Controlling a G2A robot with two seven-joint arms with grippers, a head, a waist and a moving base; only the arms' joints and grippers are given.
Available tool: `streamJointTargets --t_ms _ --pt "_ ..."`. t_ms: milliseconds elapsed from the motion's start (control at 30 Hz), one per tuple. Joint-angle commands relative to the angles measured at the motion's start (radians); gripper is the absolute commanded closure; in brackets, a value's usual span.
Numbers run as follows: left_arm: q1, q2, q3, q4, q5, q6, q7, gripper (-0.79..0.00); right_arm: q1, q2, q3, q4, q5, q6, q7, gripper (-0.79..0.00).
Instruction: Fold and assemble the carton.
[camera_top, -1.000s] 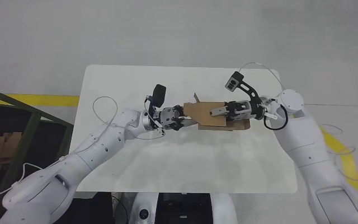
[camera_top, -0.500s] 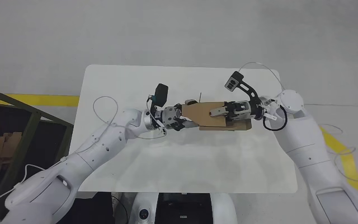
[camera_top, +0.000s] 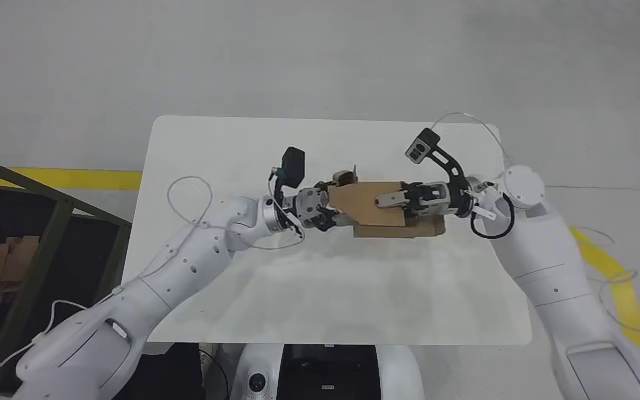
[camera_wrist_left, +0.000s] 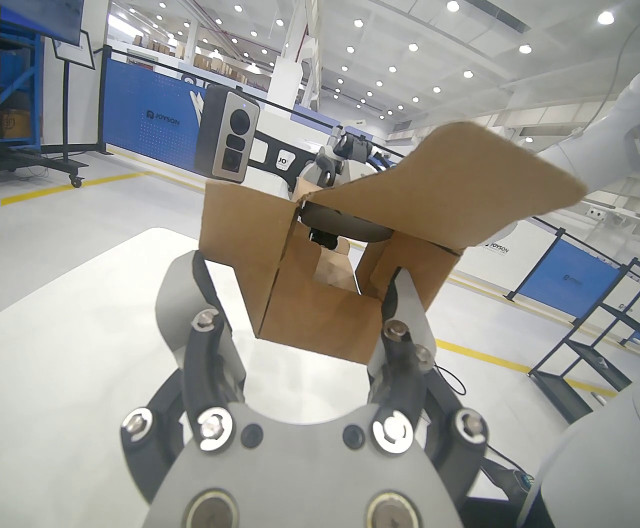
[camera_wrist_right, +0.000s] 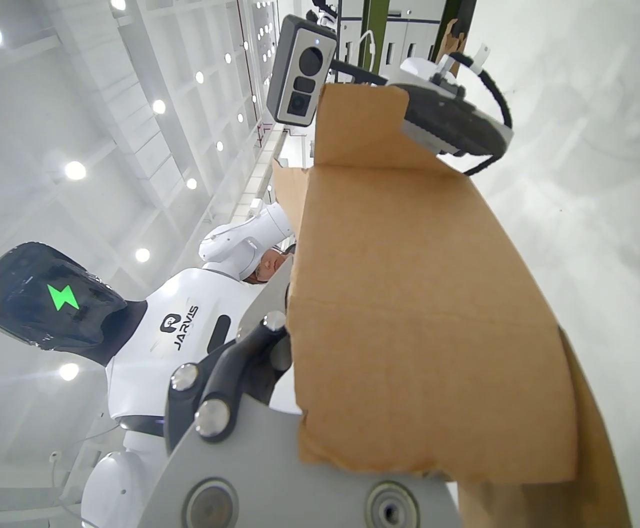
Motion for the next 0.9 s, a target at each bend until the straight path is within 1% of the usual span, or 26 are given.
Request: streamJointTargets --t_ms 0,67,133,233,400,500,700,867 --pt "0.009 0.000 -0.014 0.001 -0.006 -0.002 0.001 -0.646 -0.002 0.001 0.006 0.000 0.002 -0.002 -0.001 0.000" --pt "0.021 0.001 -0.033 0.005 -0.018 -0.004 0.010 -0.653 -0.005 0.003 0.016 0.003 0.004 -0.005 -0.004 0.000" --pt "0.033 0.002 -0.050 0.011 -0.030 -0.014 0.015 -0.686 -0.009 0.005 0.027 0.007 0.007 -0.008 -0.007 0.000" --pt "0.054 0.005 -0.083 0.018 -0.041 -0.025 0.025 -0.785 -0.016 0.009 0.040 0.010 0.004 -0.008 -0.005 0.000" --pt "0.080 0.009 -0.131 0.027 -0.060 -0.036 0.035 -0.785 -0.025 0.011 0.043 0.006 -0.005 -0.006 -0.006 0.000" --pt "0.091 0.008 -0.157 0.036 -0.107 -0.030 0.035 -0.785 -0.029 0.011 0.031 -0.011 -0.026 -0.005 0.008 0.000" --pt "0.087 -0.002 -0.178 0.050 -0.225 0.045 -0.049 -0.785 -0.046 0.011 0.014 -0.047 -0.051 -0.014 0.021 0.000" --pt "0.071 -0.016 -0.172 0.062 -0.349 0.123 -0.173 -0.785 -0.063 0.014 0.007 -0.090 -0.073 -0.021 0.035 0.000"
